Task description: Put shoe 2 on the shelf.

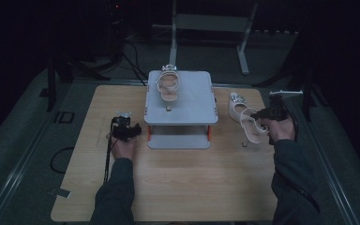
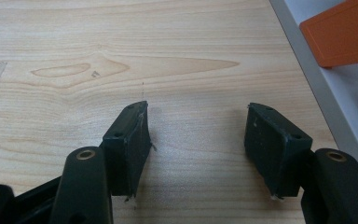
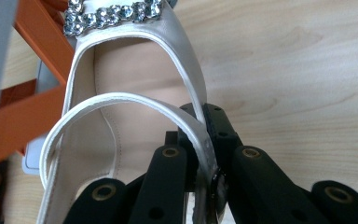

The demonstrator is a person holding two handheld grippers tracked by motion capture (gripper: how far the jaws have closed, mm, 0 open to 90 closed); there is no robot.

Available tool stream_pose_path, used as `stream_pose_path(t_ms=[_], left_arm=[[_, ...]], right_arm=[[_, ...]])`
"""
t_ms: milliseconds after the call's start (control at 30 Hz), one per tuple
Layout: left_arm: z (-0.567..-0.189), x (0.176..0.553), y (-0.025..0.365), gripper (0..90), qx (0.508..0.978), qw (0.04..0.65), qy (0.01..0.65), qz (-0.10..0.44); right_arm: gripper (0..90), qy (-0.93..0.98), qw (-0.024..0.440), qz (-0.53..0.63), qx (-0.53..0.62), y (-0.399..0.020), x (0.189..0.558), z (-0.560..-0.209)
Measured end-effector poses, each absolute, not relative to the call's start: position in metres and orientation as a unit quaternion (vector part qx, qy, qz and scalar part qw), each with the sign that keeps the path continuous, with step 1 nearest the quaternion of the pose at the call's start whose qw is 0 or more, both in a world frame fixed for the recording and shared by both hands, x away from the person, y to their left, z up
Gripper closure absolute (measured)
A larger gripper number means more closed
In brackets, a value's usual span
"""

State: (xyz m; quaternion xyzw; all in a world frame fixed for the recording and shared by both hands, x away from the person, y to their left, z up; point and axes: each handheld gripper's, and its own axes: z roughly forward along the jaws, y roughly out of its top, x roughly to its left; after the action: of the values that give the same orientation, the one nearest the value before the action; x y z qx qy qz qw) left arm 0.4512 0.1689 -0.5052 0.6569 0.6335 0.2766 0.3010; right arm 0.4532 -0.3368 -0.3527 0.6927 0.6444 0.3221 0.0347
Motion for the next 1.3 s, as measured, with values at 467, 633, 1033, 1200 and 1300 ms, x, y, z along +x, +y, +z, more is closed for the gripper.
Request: stream_pose_path(t_ms=[467,633,1033,1200,1300], left_arm=[[-0.505,0.451,0.169,40.5,0.657,0.301,0.633,0.277],[-0.505,0.451,0.169,40.5,0.657,0.3,0.633,0.278],[-0.505,0.451,0.168,40.0,0.656,0.3,0.634,0.279],[-0.505,0.451,0.168,39.8,0.656,0.299,0.634,0.278],[-0.505,0.451,0.168,39.7,0.656,0.3,0.634,0.278]], right_arm=[[87.2,0.641,0.043,0.324,0.694,-0.321,0.468,-0.322],[87.2,0.638,0.049,0.321,0.698,-0.317,0.472,-0.321],[87.2,0.628,0.054,0.326,0.704,-0.308,0.481,-0.31],[87.2,0.631,0.057,0.327,0.701,-0.3,0.484,-0.3],[87.2,0.631,0.059,0.327,0.701,-0.297,0.485,-0.297]])
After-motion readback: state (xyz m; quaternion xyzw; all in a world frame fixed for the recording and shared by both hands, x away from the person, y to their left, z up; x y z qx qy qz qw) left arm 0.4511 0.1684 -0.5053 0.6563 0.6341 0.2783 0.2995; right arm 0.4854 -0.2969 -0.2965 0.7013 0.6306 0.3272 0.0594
